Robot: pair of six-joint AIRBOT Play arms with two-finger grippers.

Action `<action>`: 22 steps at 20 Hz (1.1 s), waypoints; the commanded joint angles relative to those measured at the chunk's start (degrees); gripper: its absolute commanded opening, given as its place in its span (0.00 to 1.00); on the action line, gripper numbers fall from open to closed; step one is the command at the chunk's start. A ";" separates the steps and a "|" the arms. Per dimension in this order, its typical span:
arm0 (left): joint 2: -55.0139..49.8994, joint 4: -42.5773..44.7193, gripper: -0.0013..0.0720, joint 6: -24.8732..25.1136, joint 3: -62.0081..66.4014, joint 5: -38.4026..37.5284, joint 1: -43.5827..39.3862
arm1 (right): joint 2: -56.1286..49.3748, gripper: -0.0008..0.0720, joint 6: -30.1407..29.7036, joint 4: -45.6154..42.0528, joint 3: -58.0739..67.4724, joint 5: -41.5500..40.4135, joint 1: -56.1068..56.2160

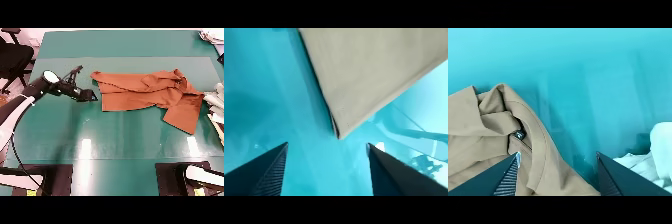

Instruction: Fold the shirts.

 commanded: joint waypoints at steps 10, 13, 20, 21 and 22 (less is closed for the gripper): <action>-5.92 -8.26 0.80 0.00 -3.82 7.02 -4.37 | 1.22 0.77 0.31 0.17 -6.10 0.92 0.50; -5.92 -11.15 0.80 1.99 -3.80 6.78 -5.75 | 1.29 0.77 0.31 0.17 -6.67 0.83 0.57; -5.92 -9.75 0.80 1.92 -3.82 7.98 -9.25 | 1.36 0.77 0.26 2.75 -6.67 0.85 0.55; -5.92 -9.75 0.76 1.92 -3.82 8.35 -9.22 | 1.36 0.77 0.26 3.19 -6.67 0.83 0.57; -5.92 -9.73 0.60 1.92 -3.80 8.90 -9.22 | 1.36 0.77 0.26 3.15 -6.67 0.85 0.55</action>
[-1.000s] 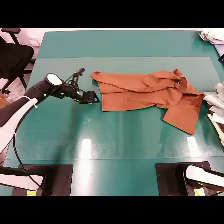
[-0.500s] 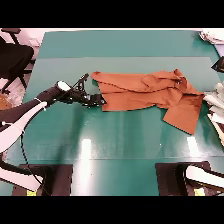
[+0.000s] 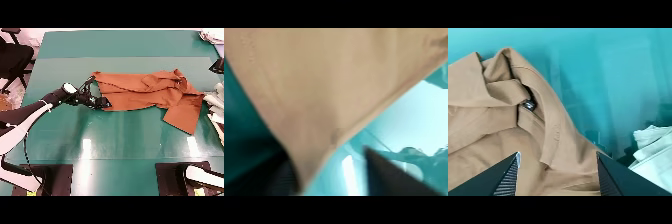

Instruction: Fold the shirts.

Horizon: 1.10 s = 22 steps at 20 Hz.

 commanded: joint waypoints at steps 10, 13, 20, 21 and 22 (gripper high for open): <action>2.67 2.32 0.05 1.60 0.20 0.24 3.67 | 0.02 0.77 -0.04 0.79 -0.04 4.37 -2.10; 7.10 10.75 0.04 -1.53 0.22 -0.63 8.98 | 0.04 0.77 -0.04 0.90 -0.85 6.47 -4.13; 12.07 21.00 0.05 -2.01 0.22 -10.51 14.91 | 0.07 0.77 -6.01 0.85 -15.82 6.78 -2.10; 12.35 22.05 0.05 -2.01 0.20 -11.34 14.91 | 0.04 0.77 -7.39 0.81 -17.84 6.75 -1.09; 12.41 23.02 0.05 -2.01 0.20 -12.13 14.91 | 0.04 0.77 -8.37 0.83 -19.41 6.67 -0.39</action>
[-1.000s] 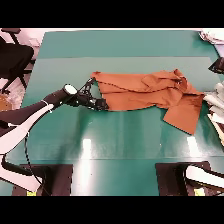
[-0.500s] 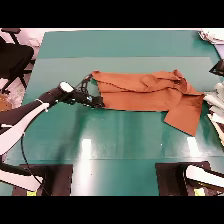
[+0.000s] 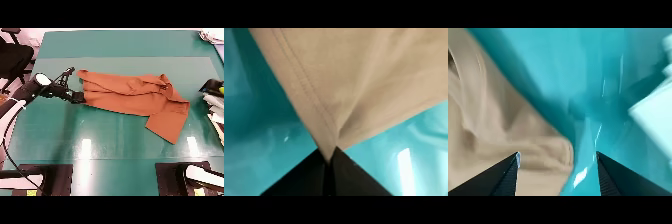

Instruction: Fold the shirts.

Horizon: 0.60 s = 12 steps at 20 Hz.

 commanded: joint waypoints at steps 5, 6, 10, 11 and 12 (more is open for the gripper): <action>1.07 4.94 0.05 -0.09 0.04 -4.02 0.81 | 0.02 0.77 -17.73 1.38 -9.92 0.33 2.62; 1.09 4.94 0.05 -0.09 0.04 -3.91 0.81 | 0.04 0.77 -20.55 1.44 -10.19 0.87 2.62; 1.09 4.94 0.05 -0.07 0.04 -3.91 0.81 | -0.55 0.76 -22.91 1.42 -10.32 1.01 2.56; 1.07 4.94 0.05 -0.07 0.04 -3.91 0.81 | -1.33 0.76 -22.51 1.55 -10.34 1.95 2.56; 1.07 4.92 0.05 -0.07 0.04 -3.89 0.81 | -2.38 0.76 -20.79 1.57 -10.34 2.82 2.54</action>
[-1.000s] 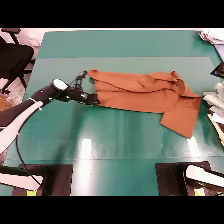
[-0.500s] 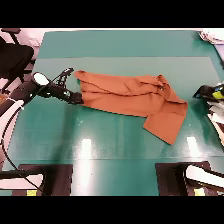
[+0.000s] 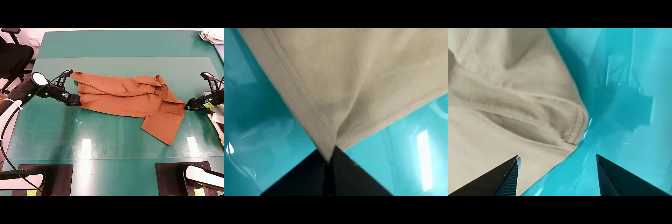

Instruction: Fold the shirts.

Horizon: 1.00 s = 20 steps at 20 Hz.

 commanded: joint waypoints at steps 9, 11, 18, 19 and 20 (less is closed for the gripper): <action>0.02 0.02 0.05 0.11 0.04 0.42 0.07 | -3.28 0.76 12.94 16.48 -5.51 2.34 -11.54; 0.02 -0.13 0.05 0.11 0.04 0.46 0.07 | -3.28 0.76 12.74 18.58 -9.62 1.25 -13.97; 0.02 -0.79 0.05 0.09 0.04 0.26 0.07 | -3.15 0.76 10.97 19.19 -14.29 -4.00 -15.56; 0.02 -0.87 0.05 0.09 0.04 0.26 0.07 | -3.17 0.76 9.64 20.55 -14.29 -4.44 -15.56; 0.02 -0.85 0.05 0.09 0.04 0.26 0.07 | -3.17 0.76 9.07 22.08 -14.29 -5.05 -15.56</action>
